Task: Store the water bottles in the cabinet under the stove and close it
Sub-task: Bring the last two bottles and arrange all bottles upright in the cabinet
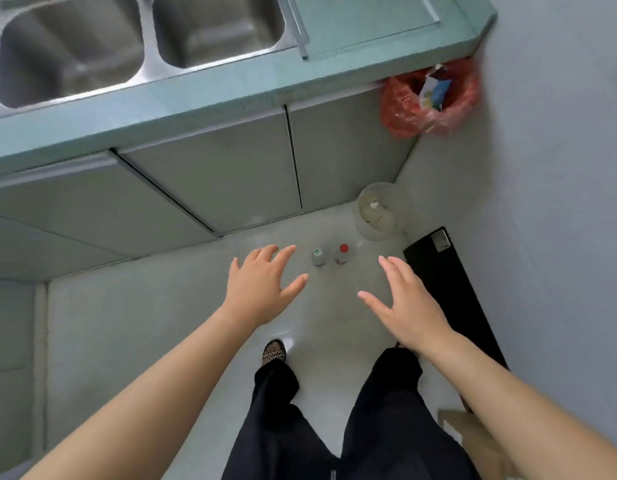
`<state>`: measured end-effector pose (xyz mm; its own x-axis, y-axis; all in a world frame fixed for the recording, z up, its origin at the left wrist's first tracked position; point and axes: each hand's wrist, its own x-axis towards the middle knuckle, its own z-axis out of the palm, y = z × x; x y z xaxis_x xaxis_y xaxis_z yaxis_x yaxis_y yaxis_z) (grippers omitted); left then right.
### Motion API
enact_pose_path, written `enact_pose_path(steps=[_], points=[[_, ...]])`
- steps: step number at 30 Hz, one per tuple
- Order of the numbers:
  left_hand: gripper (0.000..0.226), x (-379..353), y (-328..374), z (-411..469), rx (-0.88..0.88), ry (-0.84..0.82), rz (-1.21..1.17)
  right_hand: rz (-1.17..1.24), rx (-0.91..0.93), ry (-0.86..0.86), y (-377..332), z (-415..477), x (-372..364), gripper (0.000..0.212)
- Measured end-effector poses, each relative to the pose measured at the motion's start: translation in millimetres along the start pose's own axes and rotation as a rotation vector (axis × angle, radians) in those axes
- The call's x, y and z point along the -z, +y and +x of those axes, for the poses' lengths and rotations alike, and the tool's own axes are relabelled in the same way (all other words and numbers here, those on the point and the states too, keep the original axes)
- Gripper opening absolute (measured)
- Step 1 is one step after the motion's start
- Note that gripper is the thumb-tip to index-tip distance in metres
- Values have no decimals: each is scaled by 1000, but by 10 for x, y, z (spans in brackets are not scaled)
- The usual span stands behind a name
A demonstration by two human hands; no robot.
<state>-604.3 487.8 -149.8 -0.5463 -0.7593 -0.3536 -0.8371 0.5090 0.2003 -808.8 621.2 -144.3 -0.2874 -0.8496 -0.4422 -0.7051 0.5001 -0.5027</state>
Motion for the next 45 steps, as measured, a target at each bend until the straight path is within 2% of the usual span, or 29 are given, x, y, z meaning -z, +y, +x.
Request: enact_pose_path(steps=[3,6,11,14,19,24,28,31,36,40,45], points=[[80,-459,135,317,98,-20,-26,-8,42,-88,443,515,-128,77],[77,-1100,161,773,189,-66,-64,-25,56,-124,938,1122,-483,77],[86,-2626,-62,1600,276,-58,-90,21,38,-106,1860,2207,-1594,78],[86,-3696,-295,2049,294,-33,-108,77,26,-10,2404,2783,-2498,80],[83,-5332,-760,2797,279,32,-114,305,-3,151,3073,3598,-3912,84],[77,-6459,-1136,3467,231,100,-63,478,41,372,3534,4406,-4652,87],[65,-6965,-1257,3661,166,152,-20,543,118,440,3634,4674,-4822,84],[66,-7144,-1333,3640,136,118,-7,647,131,460,3564,4730,-4862,86],[64,-7232,-1346,3629,137,101,9,721,133,501,3488,4834,-4872,84],[62,-7252,-1377,3640,122,147,15,711,167,505,3463,4875,-4833,78],[66,-7246,-1373,3636,131,139,-34,683,115,475,3542,4529,-4836,72]])
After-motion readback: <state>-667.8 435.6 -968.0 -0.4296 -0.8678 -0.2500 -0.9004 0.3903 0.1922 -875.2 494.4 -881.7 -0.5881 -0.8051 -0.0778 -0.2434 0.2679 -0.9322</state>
